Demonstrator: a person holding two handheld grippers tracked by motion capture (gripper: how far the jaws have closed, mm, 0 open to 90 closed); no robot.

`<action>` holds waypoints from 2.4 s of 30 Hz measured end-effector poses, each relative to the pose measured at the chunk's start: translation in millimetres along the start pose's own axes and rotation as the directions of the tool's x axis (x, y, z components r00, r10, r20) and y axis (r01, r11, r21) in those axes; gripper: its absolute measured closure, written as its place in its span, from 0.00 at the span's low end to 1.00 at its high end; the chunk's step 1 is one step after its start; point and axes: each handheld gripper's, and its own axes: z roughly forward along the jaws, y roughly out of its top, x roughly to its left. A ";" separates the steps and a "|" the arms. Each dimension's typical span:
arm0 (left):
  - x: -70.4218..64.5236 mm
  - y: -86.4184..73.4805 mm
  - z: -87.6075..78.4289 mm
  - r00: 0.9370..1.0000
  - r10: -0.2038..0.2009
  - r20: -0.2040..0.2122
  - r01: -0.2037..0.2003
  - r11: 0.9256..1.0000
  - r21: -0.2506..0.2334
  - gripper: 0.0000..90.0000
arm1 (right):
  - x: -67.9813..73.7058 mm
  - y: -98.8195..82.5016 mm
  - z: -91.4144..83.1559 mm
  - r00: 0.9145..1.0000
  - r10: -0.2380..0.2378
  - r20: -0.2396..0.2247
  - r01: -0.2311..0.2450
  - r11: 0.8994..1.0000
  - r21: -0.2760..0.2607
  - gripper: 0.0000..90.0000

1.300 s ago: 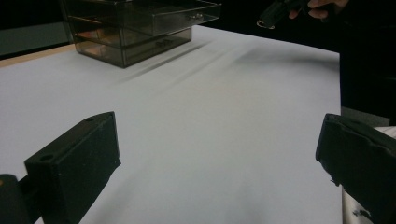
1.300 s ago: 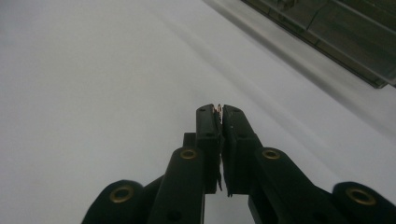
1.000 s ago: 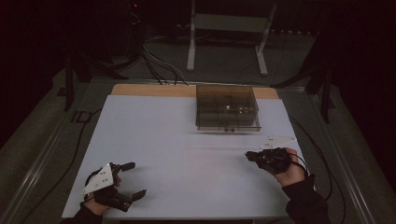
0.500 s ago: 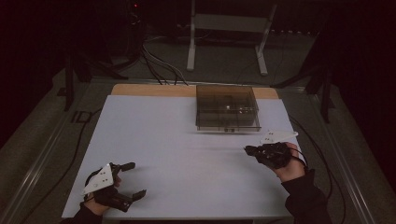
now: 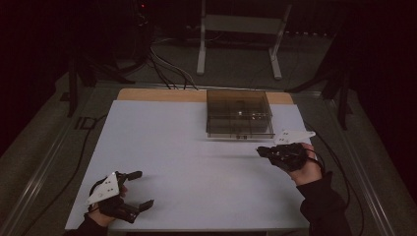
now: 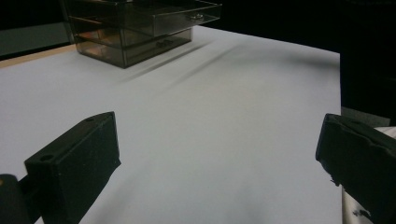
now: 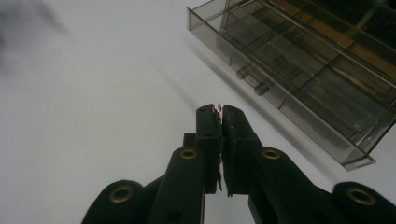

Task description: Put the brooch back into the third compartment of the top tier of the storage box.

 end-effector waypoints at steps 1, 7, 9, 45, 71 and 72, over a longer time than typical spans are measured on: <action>0.0 0.0 0.0 1.000 0.000 0.000 0.000 1.000 0.000 0.01 | 0.0 0.0 0.0 1.000 0.000 0.000 0.000 1.000 0.000 0.95; -0.1 0.2 0.1 1.000 0.003 0.003 -0.003 1.000 0.001 0.01 | -0.6 6.4 0.9 1.000 -0.007 0.001 0.007 1.000 -0.008 0.95; -0.4 0.4 0.3 1.000 0.002 0.005 -0.002 1.000 -0.002 0.01 | -0.9 9.2 0.6 1.000 -0.017 0.007 0.017 1.000 -0.005 0.95; -0.2 0.5 -0.5 1.000 -0.004 0.005 0.004 1.000 -0.007 0.01 | -34.8 46.6 -9.4 0.998 -0.006 0.061 0.010 0.998 -0.068 0.95; -0.5 0.5 -0.1 1.000 0.003 0.005 -0.003 1.000 -0.002 0.01 | -55.7 56.6 5.0 0.995 0.022 0.094 -0.020 0.999 -0.028 0.95; -0.5 0.4 -0.1 1.000 0.002 0.005 -0.002 1.000 -0.002 0.01 | -56.8 56.3 6.0 0.995 0.026 0.095 -0.024 0.999 -0.028 0.95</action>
